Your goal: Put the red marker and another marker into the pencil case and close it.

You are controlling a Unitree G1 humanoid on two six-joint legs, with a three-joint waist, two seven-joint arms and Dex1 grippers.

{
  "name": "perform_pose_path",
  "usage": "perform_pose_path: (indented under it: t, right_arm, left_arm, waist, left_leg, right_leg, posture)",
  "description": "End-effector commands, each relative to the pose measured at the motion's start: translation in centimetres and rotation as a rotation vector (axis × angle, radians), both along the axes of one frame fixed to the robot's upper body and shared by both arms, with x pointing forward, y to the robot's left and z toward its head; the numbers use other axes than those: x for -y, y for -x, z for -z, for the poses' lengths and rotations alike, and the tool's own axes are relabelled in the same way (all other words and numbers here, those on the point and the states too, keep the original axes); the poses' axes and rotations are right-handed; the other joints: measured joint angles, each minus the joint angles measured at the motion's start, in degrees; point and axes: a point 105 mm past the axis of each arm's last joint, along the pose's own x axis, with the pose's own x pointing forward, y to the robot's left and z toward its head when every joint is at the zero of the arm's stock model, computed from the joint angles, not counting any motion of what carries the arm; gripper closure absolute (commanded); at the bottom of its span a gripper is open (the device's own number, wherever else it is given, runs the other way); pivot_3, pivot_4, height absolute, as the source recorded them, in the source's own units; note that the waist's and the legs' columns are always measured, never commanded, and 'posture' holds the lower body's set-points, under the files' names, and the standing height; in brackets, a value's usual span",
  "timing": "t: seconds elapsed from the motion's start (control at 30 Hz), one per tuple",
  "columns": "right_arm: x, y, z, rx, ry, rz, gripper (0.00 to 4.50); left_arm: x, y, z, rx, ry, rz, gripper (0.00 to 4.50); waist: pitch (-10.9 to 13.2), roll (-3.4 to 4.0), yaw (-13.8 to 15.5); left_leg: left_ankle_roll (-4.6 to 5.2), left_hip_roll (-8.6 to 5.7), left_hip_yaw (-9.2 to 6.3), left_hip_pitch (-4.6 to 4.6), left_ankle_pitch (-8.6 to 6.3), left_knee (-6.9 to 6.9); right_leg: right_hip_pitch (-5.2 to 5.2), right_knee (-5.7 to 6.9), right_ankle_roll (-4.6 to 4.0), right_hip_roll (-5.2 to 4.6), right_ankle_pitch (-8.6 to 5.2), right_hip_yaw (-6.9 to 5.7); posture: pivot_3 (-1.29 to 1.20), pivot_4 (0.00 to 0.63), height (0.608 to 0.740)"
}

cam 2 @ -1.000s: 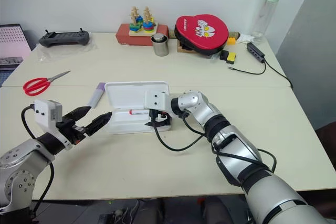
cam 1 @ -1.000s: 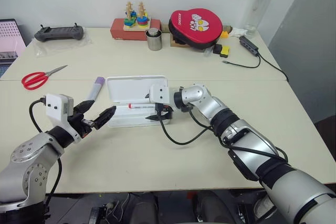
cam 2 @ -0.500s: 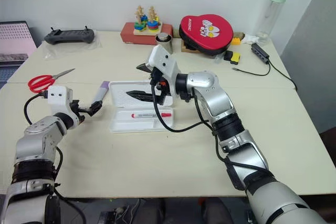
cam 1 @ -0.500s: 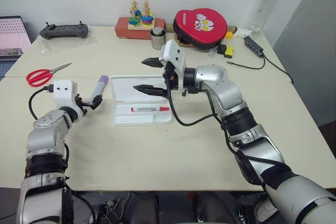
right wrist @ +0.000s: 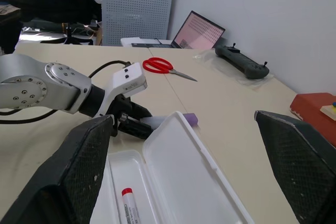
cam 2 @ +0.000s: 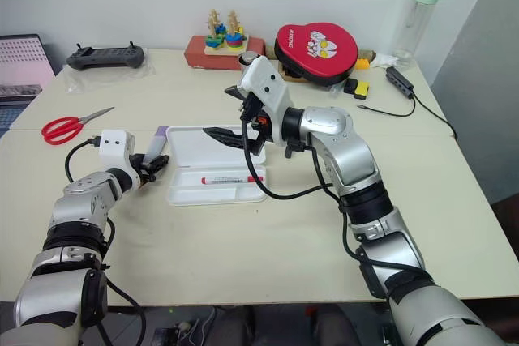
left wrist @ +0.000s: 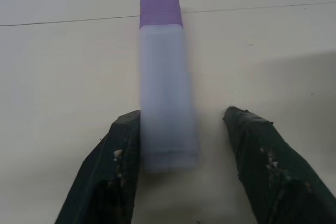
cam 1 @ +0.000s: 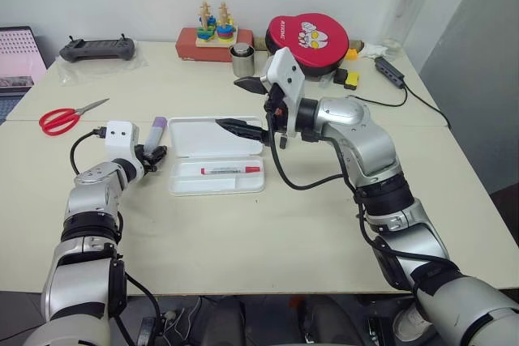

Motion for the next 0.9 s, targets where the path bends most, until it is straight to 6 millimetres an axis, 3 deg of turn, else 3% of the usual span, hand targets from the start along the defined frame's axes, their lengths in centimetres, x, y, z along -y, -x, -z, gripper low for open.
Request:
perform_pose_path:
  t: [0.03, 0.13, 0.27, 0.33, 0.4, 0.47, 0.57, 0.73, 0.9]
  right_arm:
    - [0.4, 0.6, -1.2, 0.033, -0.034, -0.012, 0.00]
    - [0.8, 0.6, -1.1, 0.029, -0.038, -0.016, 0.00]
    - [1.8, 1.2, -1.0, 0.018, -0.039, -0.053, 0.00]
    - [2.5, 1.6, -1.0, 0.006, -0.038, -0.073, 0.00]
    - [3.1, 2.1, -1.1, -0.009, -0.037, -0.097, 0.00]
    - [3.8, 2.5, -1.2, -0.022, -0.032, -0.117, 0.00]
    - [4.9, 2.8, -0.8, -0.040, 0.027, -0.125, 0.00]
    - [6.2, 3.0, -0.2, -0.048, 0.081, -0.103, 0.00]
    - [6.3, 3.5, 0.5, -0.059, 0.100, -0.096, 0.00]
  left_arm:
    - [-1.2, 0.2, -1.1, 0.050, 0.004, -0.064, 2.93]
    - [-1.7, 0.3, -3.5, 0.167, 0.065, -0.076, 3.30]
    - [-0.6, 1.6, -11.6, 0.504, 0.208, 0.092, 3.30]
    - [1.7, 3.5, -15.8, 0.613, 0.247, 0.309, 3.30]
    - [5.1, 5.9, -18.2, 0.621, 0.214, 0.579, 3.30]
    - [8.1, 7.8, -17.4, 0.476, 0.143, 0.801, 3.30]
    - [10.0, 9.7, -13.1, 0.174, -0.059, 1.013, 3.30]
    - [8.3, 10.3, -7.2, -0.171, -0.406, 1.124, 3.30]
    - [7.7, 9.3, -6.3, -0.223, -0.480, 1.191, 3.30]
  waist:
    - [0.00, 0.00, -0.13]
    - [0.00, 0.00, -0.21]
    - [0.01, -0.02, 0.01]
    - [0.03, -0.06, 0.20]
    - [0.04, -0.08, 0.11]
    - [0.05, -0.05, 0.02]
    - [0.16, 0.23, -0.33]
    - [0.21, 0.30, -0.36]
    - [0.21, 0.30, -0.39]
  left_leg:
    - [0.00, 0.00, 0.00, 0.00, 0.00, 0.00]
    - [0.00, 0.00, 0.01, -0.02, 0.00, -0.01]
    - [-0.01, 0.03, -0.02, -0.16, 0.00, -0.02]
    - [-0.02, 0.01, -0.09, -0.28, 0.00, -0.01]
    - [-0.03, -0.01, -0.10, -0.33, 0.00, 0.01]
    - [-0.04, -0.06, -0.10, -0.33, -0.01, 0.00]
    - [-0.03, -0.13, 0.07, -0.03, -0.03, -0.06]
    - [0.00, 0.14, 0.07, 0.05, 0.00, -0.04]
    - [0.03, 0.16, 0.11, 0.03, 0.01, -0.03]
  right_leg:
    - [0.00, 0.00, 0.00, 0.00, 0.00, 0.00]
    - [-0.01, -0.01, 0.00, 0.00, 0.00, 0.01]
    - [-0.07, -0.04, -0.01, -0.01, 0.00, -0.05]
    - [-0.08, -0.09, -0.01, -0.02, 0.00, -0.12]
    - [-0.08, -0.13, -0.01, -0.05, 0.01, -0.14]
    - [-0.07, -0.15, -0.01, -0.11, 0.01, -0.12]
    - [0.07, -0.13, -0.01, -0.17, -0.02, 0.02]
    - [-0.01, -0.10, 0.06, 0.14, -0.15, 0.07]
    - [-0.07, -0.08, 0.14, 0.19, -0.22, 0.17]
  posture:
    - [0.00, 0.150, 0.740]
    - [0.00, 0.150, 0.740]
    - [0.00, 0.150, 0.740]
    - [0.00, 0.150, 0.740]
    - [0.00, 0.150, 0.740]
    - [0.00, 0.150, 0.740]
    - [0.00, 0.150, 0.740]
    - [0.00, 0.150, 0.740]
    - [0.00, 0.150, 0.740]
